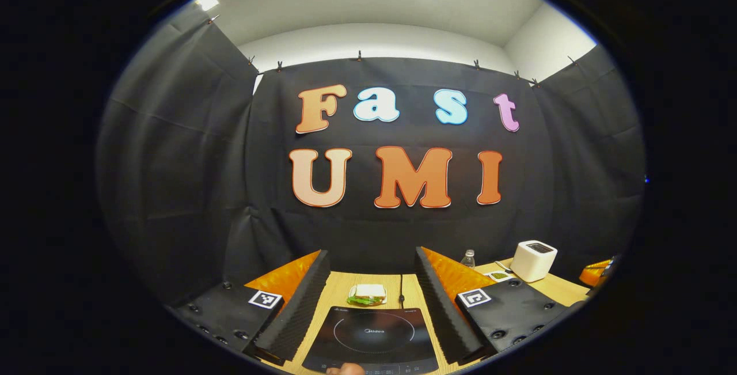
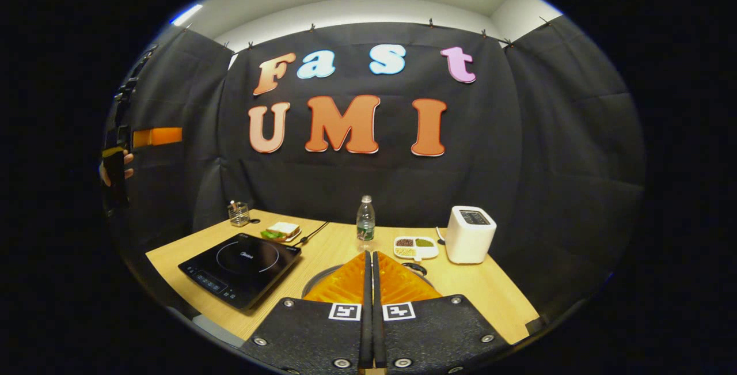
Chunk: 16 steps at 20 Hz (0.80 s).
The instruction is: First push the handle of the pot to place it horizontally, then grasp the pot with both hands and set it on the induction cooktop.
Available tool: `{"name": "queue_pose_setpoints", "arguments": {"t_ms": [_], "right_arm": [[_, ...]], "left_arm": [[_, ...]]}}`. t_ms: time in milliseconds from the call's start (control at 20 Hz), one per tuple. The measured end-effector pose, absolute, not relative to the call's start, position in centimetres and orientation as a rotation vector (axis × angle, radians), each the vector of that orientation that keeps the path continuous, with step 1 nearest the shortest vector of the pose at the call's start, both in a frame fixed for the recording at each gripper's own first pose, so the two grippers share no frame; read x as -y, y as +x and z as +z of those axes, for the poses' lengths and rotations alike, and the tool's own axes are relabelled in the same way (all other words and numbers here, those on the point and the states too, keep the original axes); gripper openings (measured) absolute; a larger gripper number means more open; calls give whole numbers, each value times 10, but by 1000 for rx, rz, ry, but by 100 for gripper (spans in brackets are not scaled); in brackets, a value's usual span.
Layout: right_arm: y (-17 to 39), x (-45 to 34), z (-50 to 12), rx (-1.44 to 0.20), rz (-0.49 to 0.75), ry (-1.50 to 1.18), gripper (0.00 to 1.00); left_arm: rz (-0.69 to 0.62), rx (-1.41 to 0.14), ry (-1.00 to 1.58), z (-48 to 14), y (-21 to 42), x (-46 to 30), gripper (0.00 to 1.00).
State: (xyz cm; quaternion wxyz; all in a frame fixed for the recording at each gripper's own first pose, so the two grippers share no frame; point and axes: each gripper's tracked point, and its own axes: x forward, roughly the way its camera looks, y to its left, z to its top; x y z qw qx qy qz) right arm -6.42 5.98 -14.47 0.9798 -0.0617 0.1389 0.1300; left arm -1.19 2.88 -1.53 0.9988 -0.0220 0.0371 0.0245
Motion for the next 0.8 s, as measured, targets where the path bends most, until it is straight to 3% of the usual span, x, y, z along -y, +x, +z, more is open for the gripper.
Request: {"name": "queue_pose_setpoints", "arguments": {"t_ms": [800], "right_arm": [[-109, -65, -281, -565, 367, -127, 0]], "left_arm": [[48, -105, -33, -36, -19, -27, 95]]}}
